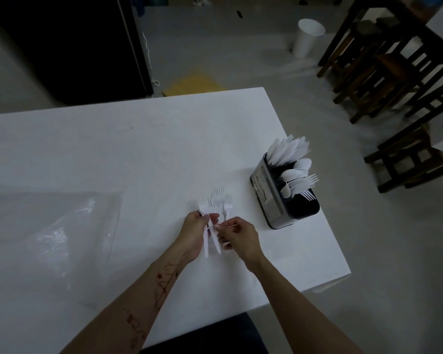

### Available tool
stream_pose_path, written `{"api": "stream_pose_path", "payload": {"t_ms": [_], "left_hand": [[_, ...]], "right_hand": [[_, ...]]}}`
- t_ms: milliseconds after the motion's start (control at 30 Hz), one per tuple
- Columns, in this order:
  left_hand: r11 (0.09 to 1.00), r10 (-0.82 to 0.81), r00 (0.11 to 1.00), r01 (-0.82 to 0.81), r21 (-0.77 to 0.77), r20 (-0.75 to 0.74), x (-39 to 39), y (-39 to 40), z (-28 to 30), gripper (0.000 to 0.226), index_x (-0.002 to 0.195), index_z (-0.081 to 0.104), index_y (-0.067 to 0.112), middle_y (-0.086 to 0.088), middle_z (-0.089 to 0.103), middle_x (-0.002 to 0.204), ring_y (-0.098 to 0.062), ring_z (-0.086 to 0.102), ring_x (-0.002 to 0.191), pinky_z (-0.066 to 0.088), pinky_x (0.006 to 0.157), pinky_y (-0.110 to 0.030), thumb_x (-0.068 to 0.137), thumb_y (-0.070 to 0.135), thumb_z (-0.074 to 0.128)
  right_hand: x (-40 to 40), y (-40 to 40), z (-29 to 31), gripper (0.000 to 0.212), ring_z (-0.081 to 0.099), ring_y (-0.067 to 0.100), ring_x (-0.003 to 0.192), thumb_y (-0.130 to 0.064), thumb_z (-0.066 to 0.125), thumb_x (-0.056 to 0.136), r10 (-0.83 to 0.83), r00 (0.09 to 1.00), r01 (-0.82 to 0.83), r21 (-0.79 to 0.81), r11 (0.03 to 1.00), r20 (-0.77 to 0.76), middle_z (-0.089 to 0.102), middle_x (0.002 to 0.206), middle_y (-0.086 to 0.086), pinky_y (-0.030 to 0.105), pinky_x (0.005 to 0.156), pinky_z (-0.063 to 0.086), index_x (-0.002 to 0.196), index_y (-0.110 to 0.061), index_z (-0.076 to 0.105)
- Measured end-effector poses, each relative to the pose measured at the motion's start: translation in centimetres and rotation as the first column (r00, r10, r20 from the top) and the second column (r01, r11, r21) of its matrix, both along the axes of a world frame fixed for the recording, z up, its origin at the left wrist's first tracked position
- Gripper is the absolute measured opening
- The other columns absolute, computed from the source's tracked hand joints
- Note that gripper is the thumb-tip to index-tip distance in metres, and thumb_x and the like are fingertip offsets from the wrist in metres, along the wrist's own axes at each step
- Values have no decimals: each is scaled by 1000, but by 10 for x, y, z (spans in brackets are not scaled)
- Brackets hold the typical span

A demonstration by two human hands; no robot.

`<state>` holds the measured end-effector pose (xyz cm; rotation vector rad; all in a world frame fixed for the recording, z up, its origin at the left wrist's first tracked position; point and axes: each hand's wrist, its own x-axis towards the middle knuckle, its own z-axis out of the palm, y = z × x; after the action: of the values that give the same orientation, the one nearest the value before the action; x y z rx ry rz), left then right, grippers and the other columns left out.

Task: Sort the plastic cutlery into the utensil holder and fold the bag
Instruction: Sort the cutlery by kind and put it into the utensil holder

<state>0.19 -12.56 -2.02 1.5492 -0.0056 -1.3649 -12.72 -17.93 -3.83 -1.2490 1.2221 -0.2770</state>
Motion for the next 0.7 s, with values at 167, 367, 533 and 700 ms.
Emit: {"api": "stream_pose_path", "payload": {"t_ms": [167, 367, 533, 700], "left_hand": [[995, 66, 993, -72, 62, 93, 2, 0, -7, 25, 96, 55, 5, -12, 60, 95, -21, 59, 75, 52, 70, -30, 103, 17, 34], [991, 104, 989, -112, 79, 104, 5, 2, -16, 20, 102, 56, 3, -4, 59, 90, -13, 52, 71, 47, 65, -21, 102, 16, 41], [991, 111, 992, -115, 64, 67, 8, 3, -17, 19, 115, 54, 6, -5, 61, 108, -13, 58, 83, 43, 70, -23, 100, 15, 46], [998, 51, 997, -52, -23, -55, 9, 7, -15, 29, 112, 59, -9, -28, 64, 109, -40, 63, 104, 50, 94, -52, 92, 12, 60]], "right_hand": [[5, -3, -26, 35, 64, 18, 77, -44, 76, 82, -64, 929, -25, -236, 972, -364, 65, 85, 0, 28, 72, 54, 93, -15, 59], [4, -5, -25, 22, 64, 18, 80, -31, 74, 86, -87, 908, 2, -204, 979, -410, 67, 88, -1, 29, 73, 53, 95, -14, 65], [-6, 1, -17, 14, 65, 9, 76, -29, 70, 90, -195, 949, 109, -323, 940, -249, 71, 83, -6, 28, 76, 56, 92, -16, 72], [4, 7, -1, 13, 66, 8, 69, -25, 73, 88, 153, 987, -159, -160, 974, -52, 73, 80, -2, 19, 58, 54, 92, -13, 76]]}}
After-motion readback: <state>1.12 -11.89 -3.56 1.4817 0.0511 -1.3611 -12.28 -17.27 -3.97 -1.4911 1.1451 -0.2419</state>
